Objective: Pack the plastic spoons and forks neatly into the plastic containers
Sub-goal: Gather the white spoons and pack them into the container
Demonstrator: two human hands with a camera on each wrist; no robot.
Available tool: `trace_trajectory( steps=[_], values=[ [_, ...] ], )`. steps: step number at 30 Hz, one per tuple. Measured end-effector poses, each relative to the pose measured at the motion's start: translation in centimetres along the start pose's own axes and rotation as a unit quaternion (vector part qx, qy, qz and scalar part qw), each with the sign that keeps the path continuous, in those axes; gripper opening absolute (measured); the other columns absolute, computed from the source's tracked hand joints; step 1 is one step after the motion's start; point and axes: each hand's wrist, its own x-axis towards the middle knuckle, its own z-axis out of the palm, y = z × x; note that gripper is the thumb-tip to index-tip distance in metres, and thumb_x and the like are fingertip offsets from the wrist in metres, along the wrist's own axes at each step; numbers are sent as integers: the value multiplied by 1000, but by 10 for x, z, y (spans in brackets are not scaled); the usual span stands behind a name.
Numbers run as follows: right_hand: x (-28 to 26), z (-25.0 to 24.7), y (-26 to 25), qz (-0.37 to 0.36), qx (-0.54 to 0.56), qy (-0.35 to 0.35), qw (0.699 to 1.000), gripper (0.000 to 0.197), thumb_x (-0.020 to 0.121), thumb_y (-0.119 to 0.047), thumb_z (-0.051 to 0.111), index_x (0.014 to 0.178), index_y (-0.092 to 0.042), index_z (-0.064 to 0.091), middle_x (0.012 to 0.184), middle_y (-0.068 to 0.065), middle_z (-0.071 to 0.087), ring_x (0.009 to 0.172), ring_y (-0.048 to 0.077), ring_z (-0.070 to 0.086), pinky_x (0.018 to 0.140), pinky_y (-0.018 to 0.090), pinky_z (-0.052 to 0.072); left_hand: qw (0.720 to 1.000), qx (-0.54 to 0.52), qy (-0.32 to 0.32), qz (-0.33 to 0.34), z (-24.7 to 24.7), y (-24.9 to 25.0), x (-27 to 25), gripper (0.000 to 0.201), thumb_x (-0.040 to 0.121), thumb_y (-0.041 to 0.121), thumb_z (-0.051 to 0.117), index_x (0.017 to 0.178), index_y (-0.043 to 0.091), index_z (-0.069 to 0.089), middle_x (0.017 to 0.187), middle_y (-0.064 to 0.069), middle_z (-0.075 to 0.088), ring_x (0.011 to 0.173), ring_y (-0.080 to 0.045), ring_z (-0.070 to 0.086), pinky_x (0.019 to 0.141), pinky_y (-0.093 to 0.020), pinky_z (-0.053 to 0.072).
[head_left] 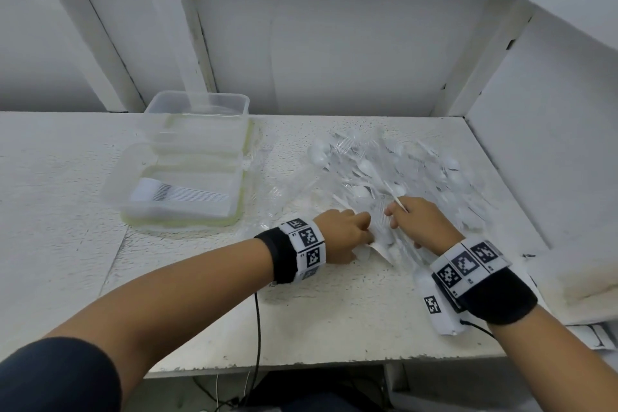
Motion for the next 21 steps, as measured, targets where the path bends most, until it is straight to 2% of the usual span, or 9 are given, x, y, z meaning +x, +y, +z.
trace_trajectory(
  steps=[4,8,11,13,15,17,19,21],
  values=[
    [0,2,5,-10,6,-8,1000,24,95,-16,39,101,-13,63,96,6,64,69,15,54,51,23,40,1000,5,22,3,5,-1,-2,46,92,28,51,136,15,41,134,-8,39,112,-27,47,81,-35,42],
    [-2,4,7,-22,10,-8,1000,21,95,-16,40,97,-18,61,92,3,64,65,11,53,47,21,37,997,-11,59,40,4,-6,-11,45,91,33,53,132,18,48,136,-5,45,112,-27,47,81,-34,41],
    [-2,5,6,-34,5,-6,999,23,96,-18,41,101,-16,63,85,0,63,64,6,52,51,20,35,990,-63,114,61,-1,-8,-21,40,85,34,60,120,16,56,112,-4,62,96,-26,50,72,-28,34],
    [-3,5,4,-49,-3,1,999,24,97,-19,42,102,-13,64,84,1,62,70,11,54,55,20,36,970,-153,177,61,-7,-11,-31,37,83,32,64,113,12,59,98,-3,64,89,-23,50,71,-27,37],
    [-3,6,1,-67,-14,15,998,26,96,-20,44,102,-7,65,90,7,64,81,22,57,63,26,40,938,-261,229,17,-17,-16,-41,32,86,27,64,113,11,58,96,6,57,85,-11,47,71,-11,36],
    [-4,8,-2,-88,-33,23,995,26,95,-21,48,96,-3,66,90,11,65,84,26,58,65,28,39,885,-355,297,-45,-28,-23,-49,25,91,24,58,113,11,57,95,10,55,75,-1,47,66,-3,36],
    [-6,14,-4,-100,-72,3,992,25,93,-21,50,87,-2,65,83,11,63,78,24,58,59,25,36,809,-447,362,-120,-39,-29,-54,18,96,26,48,104,13,58,88,12,60,68,-2,52,62,-5,40],
    [-6,21,-5,-94,-157,-26,983,24,91,-22,49,82,-7,65,77,8,61,73,22,57,54,23,34,715,-523,423,-191,-45,-39,-56,20,98,26,42,93,16,58,83,12,62,69,4,56,61,-7,42]
  ],
)
